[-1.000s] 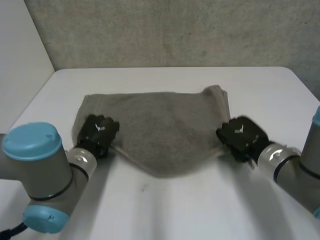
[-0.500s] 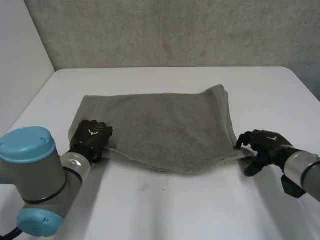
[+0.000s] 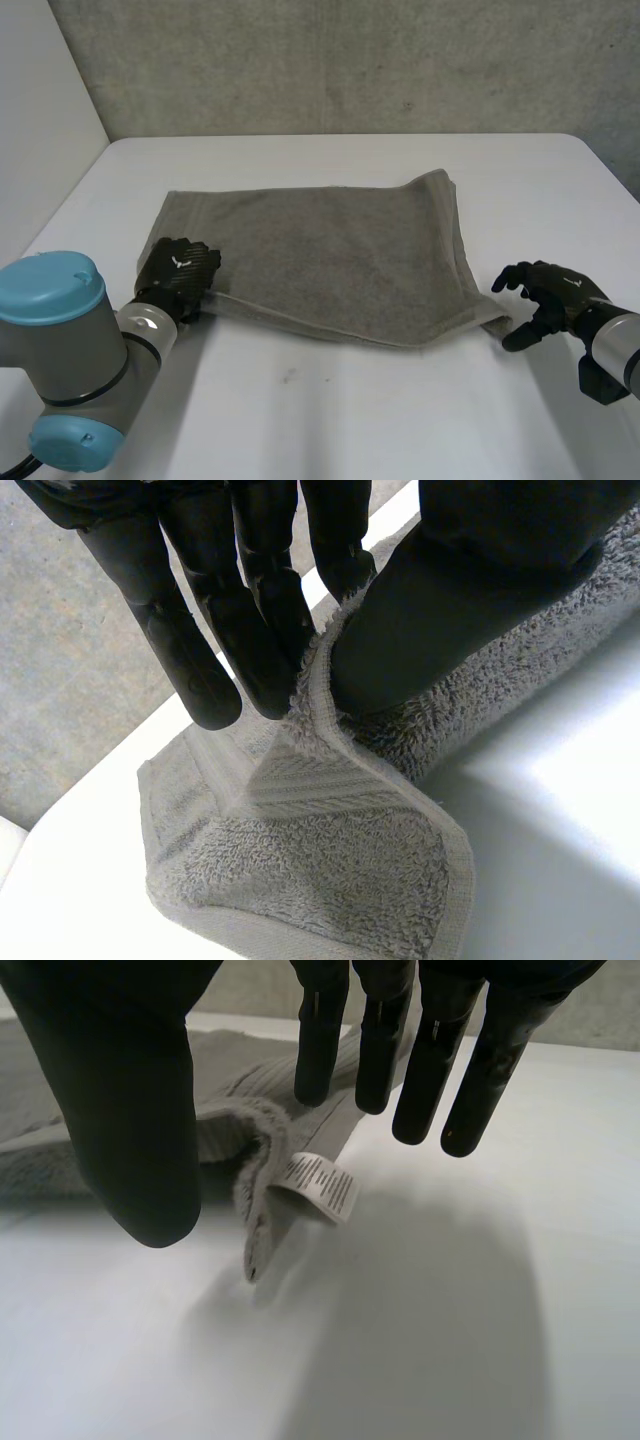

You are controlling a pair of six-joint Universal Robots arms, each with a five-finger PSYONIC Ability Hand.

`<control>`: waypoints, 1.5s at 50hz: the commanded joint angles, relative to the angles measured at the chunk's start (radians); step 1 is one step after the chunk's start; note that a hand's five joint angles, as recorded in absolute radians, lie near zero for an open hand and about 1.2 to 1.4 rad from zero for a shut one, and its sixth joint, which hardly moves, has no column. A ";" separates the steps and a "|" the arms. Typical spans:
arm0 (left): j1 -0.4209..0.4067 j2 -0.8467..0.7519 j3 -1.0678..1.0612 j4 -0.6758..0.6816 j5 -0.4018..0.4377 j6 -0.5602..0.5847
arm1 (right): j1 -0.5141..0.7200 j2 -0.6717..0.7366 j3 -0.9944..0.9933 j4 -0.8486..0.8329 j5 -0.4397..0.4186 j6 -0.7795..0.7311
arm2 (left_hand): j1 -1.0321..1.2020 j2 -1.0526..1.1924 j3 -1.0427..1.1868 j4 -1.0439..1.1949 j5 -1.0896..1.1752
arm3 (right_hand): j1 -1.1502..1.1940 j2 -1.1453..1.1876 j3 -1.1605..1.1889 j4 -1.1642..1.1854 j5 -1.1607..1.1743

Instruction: Fold the towel.

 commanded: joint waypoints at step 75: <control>0.100 0.043 -0.054 -0.222 0.071 -0.159 | -0.036 -0.068 -0.006 -0.194 0.063 -0.177 | -0.320 -0.335 -0.334 -0.335 -0.332 | 0.937 0.880 0.883 0.884 0.881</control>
